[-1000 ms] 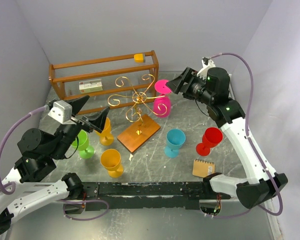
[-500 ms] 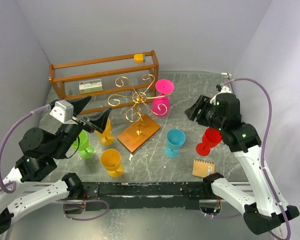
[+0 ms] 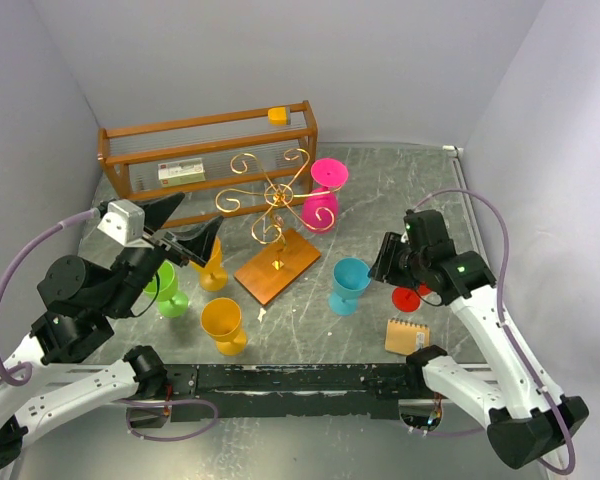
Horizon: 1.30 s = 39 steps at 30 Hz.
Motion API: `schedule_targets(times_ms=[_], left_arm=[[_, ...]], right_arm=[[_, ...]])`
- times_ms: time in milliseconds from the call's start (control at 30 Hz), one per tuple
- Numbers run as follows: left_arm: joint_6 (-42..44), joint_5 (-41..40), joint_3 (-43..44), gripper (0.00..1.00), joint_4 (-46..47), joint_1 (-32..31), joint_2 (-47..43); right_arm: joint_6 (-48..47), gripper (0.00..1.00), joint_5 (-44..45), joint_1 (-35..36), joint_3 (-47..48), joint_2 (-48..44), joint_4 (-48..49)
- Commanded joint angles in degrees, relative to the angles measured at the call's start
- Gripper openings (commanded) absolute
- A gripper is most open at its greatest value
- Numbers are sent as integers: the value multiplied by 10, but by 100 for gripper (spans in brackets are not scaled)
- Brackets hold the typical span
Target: Place the wine glass upside down on the wine glass rack
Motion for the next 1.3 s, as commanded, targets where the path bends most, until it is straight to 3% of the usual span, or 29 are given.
schedule_targets(times_ms=[0,233,333,733,1067,1267], left_arm=[[-9,7,-9,97,18,0,-11],[-15,11,-10,97,19,0,-15],[-16,12,-6,97,14,0,-14],[-14,21,1,96,3,0,6],[0,34,-14,98,56,0,24],[-58,80,29,99,63,0,76]], right_arm=[[-7,47,6,13,-29,12,19],[-8,44,27,35,-16,52,29],[-1,38,50,48,-16,62,28],[-13,0,103,68,21,102,29],[-2,0,217,83,102,60,55],[6,0,294,83,141,1,122]])
